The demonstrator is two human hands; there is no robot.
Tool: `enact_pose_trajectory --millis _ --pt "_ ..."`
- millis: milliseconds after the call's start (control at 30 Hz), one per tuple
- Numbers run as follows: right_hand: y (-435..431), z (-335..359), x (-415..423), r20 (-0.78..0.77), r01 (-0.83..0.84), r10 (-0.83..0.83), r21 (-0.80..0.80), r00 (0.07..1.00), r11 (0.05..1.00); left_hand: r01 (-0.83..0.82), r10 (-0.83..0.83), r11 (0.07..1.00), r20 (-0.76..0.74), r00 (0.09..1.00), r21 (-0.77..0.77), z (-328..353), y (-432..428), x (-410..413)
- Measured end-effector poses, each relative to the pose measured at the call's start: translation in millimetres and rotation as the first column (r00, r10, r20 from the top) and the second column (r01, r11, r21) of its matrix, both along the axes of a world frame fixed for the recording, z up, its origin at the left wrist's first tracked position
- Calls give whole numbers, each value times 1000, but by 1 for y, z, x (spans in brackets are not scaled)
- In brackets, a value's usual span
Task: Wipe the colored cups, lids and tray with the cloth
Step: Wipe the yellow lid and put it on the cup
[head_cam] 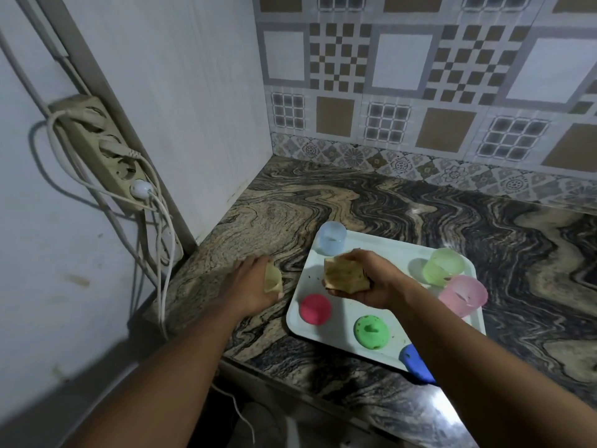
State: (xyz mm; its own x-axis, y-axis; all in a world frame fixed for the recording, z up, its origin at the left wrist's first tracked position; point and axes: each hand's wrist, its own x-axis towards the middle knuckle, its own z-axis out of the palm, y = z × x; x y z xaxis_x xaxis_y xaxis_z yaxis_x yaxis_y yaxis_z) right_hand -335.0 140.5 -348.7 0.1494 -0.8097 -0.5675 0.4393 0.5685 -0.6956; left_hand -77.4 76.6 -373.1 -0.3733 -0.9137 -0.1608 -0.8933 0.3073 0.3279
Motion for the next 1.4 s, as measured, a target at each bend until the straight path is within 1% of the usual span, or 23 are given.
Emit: enact_pose_trajectory --millis 67,100,167,267,333,433,567,667,800,967,1100,1167,1233,1267,1333,1367,1400 --pt "1 22 -13 -57 -32 29 -46 998 998 30 -30 994 -2 1000 -106 13 -1 -10" --pt "0 34 -25 -90 -13 8 -58 996 998 54 -59 987 -33 998 -149 20 -1 -19" --pt "1 55 -52 -179 87 -97 -63 979 994 120 -145 972 -109 983 -204 33 0 -43" --pt "10 85 -93 -239 134 -160 -123 958 983 271 -312 939 -197 929 -212 43 14 -94" --pt "18 95 -121 -263 212 -242 -136 934 968 369 -408 908 -214 888 -199 42 30 -132" --pt "35 100 -150 -244 270 -294 -126 924 955 479 -499 865 -171 849 -147 27 54 -181" --pt "69 96 -171 -308 273 -286 -85 907 958 629 -635 769 -22 772 -113 6 74 -226" --pt "85 91 -176 -335 284 -292 -74 896 956 680 -676 727 74 733 -98 1 77 -240" --pt "95 77 -179 -408 282 -280 -58 869 958 702 -688 707 150 710 -85 1 79 -246" --pt "97 71 -173 -502 174 -182 -62 845 983 686 -673 726 148 725 -58 -3 76 -252" --pt "93 67 -165 -607 37 -97 -111 789 993 655 -650 748 78 755 -109 -4 77 -250" --pt "88 68 -161 -670 -12 -100 -160 736 987 612 -621 775 -4 784 -157 2 72 -242" --pt "82 65 -155 -758 -97 -132 -250 639 963 595 -628 769 -101 771 -235 10 62 -230" --pt "77 62 -152 -821 -164 -148 -280 551 946 584 -633 762 -134 763 -279 15 56 -223" --pt "72 57 -142 -925 -315 -171 -283 339 906 538 -625 761 -187 758 -363 26 43 -208" --pt "68 57 -133 -943 -378 -197 -291 268 879 507 -618 760 -211 757 -407 32 36 -199" --pt "68 57 -125 -949 -427 -228 -303 219 852 487 -619 755 -231 751 -440 37 33 -194"
